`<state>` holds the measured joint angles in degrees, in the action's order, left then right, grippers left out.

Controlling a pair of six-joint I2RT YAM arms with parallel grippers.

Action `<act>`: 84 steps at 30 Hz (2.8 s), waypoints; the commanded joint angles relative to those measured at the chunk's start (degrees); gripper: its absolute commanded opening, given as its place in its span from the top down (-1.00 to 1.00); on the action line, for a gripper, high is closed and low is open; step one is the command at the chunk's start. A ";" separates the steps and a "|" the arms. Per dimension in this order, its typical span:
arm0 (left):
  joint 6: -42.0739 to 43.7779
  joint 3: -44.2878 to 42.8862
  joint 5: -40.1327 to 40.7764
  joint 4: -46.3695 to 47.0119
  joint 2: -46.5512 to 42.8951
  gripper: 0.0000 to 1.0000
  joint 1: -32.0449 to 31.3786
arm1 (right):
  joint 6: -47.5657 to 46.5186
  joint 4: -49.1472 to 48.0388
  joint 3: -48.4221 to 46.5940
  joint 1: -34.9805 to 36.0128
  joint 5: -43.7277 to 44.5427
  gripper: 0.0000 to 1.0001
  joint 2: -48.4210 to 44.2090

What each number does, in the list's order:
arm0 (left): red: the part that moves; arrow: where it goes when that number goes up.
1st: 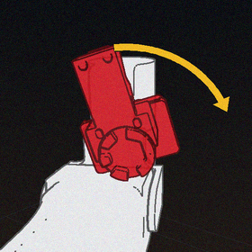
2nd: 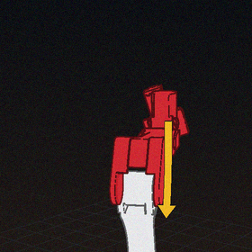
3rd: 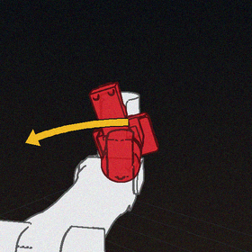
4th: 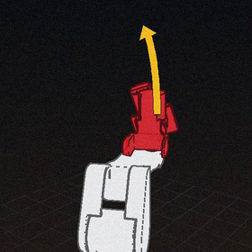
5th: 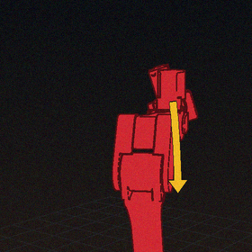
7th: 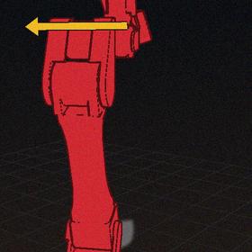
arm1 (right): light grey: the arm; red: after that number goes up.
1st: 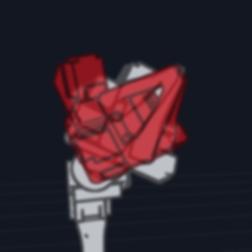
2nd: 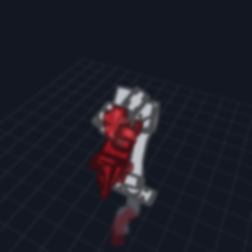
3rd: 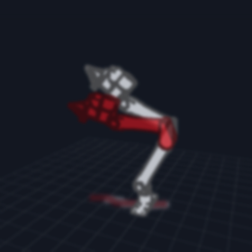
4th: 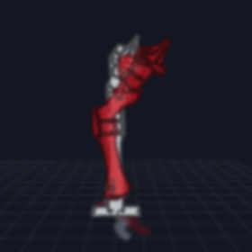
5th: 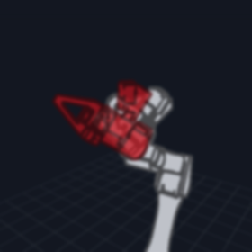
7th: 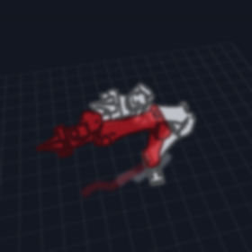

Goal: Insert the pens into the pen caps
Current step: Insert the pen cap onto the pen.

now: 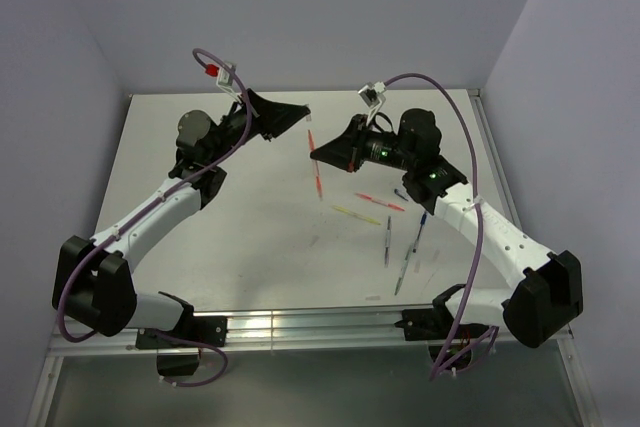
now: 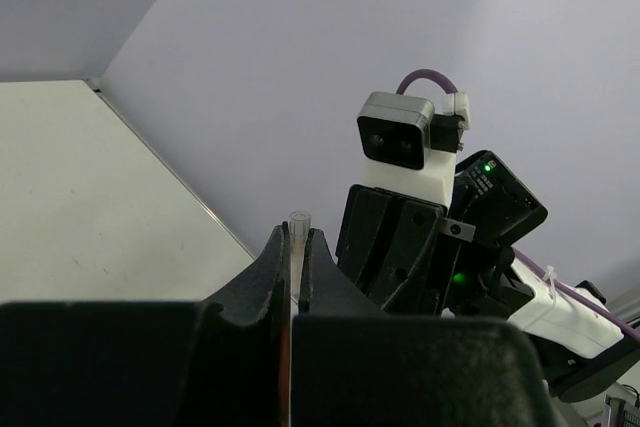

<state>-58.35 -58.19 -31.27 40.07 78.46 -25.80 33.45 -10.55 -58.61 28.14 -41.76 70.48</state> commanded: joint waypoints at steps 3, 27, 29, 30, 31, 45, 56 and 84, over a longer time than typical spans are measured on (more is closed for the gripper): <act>0.52 -0.08 -1.34 2.81 -1.90 0.99 -0.83 | 0.21 -0.79 -2.47 -1.86 1.06 1.00 -1.75; 3.68 -1.22 0.42 -1.05 -1.46 0.99 -1.71 | 3.46 -2.20 -2.65 -2.83 -3.33 1.00 -0.34; 3.85 -1.22 0.50 -1.31 -1.46 0.99 -1.79 | 3.64 -2.37 -2.48 -2.83 -3.24 1.00 -0.34; 3.94 -1.31 0.42 -1.31 -1.55 0.99 -1.80 | 3.64 -2.37 -2.39 -2.83 -3.07 1.00 -0.43; 3.94 -1.22 0.42 -1.14 -1.38 0.99 -1.71 | 3.46 -2.29 -2.47 -2.83 -2.98 1.00 -0.43; 4.03 -0.87 -0.55 -0.17 -0.85 0.99 -3.29 | 3.99 -2.37 -3.00 -4.05 -0.61 1.00 0.10; 6.40 -1.22 0.85 -2.46 -0.06 0.99 -5.84 | 7.15 -6.06 -1.77 -6.78 -0.78 1.00 -0.52; 12.64 1.77 2.71 -7.82 -3.13 0.99 -9.97 | 4.26 -2.91 -1.15 -8.37 5.45 1.00 -2.36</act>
<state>-47.13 -57.93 -21.87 34.50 77.84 -33.87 38.89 -9.47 -58.50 21.58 -44.21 70.15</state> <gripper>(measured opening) 0.036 0.036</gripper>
